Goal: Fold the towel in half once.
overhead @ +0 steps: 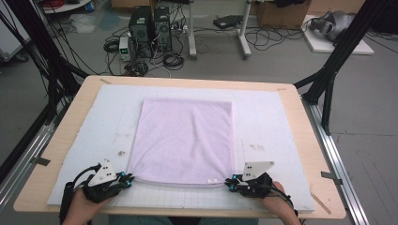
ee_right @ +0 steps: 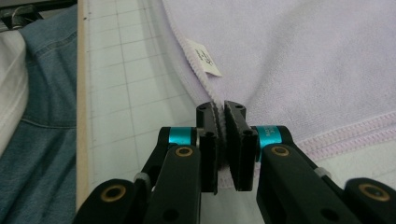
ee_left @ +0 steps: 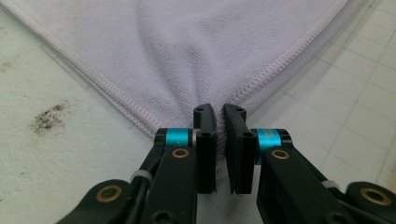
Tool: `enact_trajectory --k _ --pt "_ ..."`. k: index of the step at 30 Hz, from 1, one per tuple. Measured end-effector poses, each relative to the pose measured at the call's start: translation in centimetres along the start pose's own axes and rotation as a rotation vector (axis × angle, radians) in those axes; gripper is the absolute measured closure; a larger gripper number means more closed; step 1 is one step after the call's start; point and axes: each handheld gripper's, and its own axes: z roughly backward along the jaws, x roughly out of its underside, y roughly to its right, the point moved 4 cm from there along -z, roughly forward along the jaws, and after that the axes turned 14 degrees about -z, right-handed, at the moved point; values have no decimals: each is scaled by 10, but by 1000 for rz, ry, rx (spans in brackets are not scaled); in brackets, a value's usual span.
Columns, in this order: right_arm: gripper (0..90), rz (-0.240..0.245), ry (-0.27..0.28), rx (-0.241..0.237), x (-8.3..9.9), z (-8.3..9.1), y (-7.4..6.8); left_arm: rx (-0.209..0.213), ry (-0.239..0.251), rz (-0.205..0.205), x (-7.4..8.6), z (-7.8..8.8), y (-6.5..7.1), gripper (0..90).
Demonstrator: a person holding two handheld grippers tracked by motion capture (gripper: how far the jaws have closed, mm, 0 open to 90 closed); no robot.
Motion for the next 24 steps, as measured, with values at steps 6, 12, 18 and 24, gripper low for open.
enact_trajectory --k 6,12,18,24 --pt "849 -4 17 -32 1 14 -4 27 24 -19 -2 8 10 848" --pt "839 -4 -4 -65 3 18 -10 36 29 -24 -2 13 15 847" --pt "504 -90 -22 -135 4 15 -6 62 58 16 -4 16 9 583" --pt "403 -170 64 -101 -7 22 6 34 68 46 -9 16 -4 473"
